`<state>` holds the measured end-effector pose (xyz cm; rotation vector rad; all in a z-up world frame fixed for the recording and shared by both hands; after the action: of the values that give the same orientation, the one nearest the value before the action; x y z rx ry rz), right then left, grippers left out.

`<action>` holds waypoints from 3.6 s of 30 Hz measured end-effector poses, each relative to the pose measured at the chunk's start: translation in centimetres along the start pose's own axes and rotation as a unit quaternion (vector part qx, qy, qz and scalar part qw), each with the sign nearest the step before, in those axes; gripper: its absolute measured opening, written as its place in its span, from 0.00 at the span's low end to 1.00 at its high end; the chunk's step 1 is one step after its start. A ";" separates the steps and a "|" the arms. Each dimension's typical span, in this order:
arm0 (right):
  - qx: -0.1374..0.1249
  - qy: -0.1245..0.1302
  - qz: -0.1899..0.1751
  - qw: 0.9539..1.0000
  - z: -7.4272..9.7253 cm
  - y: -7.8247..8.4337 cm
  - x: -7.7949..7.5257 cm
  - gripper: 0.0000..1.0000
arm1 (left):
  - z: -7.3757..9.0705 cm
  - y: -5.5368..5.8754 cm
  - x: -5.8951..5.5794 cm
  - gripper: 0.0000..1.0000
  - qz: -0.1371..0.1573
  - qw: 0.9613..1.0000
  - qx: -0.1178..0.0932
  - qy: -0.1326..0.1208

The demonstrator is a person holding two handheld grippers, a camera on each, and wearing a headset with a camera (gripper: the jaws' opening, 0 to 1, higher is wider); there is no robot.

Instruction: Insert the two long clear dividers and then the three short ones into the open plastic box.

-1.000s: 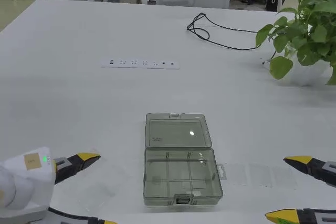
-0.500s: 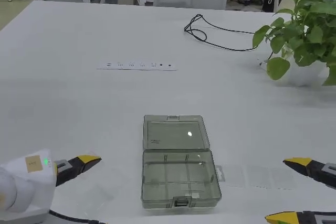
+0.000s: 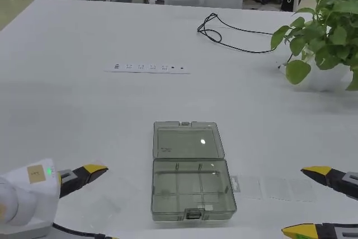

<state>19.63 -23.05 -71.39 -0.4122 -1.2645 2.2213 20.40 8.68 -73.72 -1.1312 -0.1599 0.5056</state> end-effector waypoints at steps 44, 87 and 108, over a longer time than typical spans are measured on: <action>-0.005 0.007 -0.007 1.000 -0.1 0.0 0.2 0.79 | -0.5 -0.1 -0.1 1.00 -0.002 1.000 0.005 0.009; -0.015 0.011 -0.016 1.000 -0.2 -0.3 0.4 0.78 | 3.3 2.8 7.5 0.87 0.059 0.989 0.085 -0.107; -0.017 0.009 -0.022 1.000 -0.6 -0.1 0.2 0.77 | 3.4 6.2 10.6 0.66 0.083 0.967 0.188 -0.150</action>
<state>19.80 -22.40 -71.59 -0.4128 -1.2909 2.1585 26.51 18.37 -79.16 -0.6942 -0.2213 0.8201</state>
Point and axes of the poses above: the centre of the closed fingertips' face, and the gripper's own axes: z roughly backward along the fingers, x roughly to its left, y roughly out of its underside, the point moved 4 cm from there along z, roughly backward along the fingers, and after that the axes turned 3 degrees about -x, right-handed, at the moved point
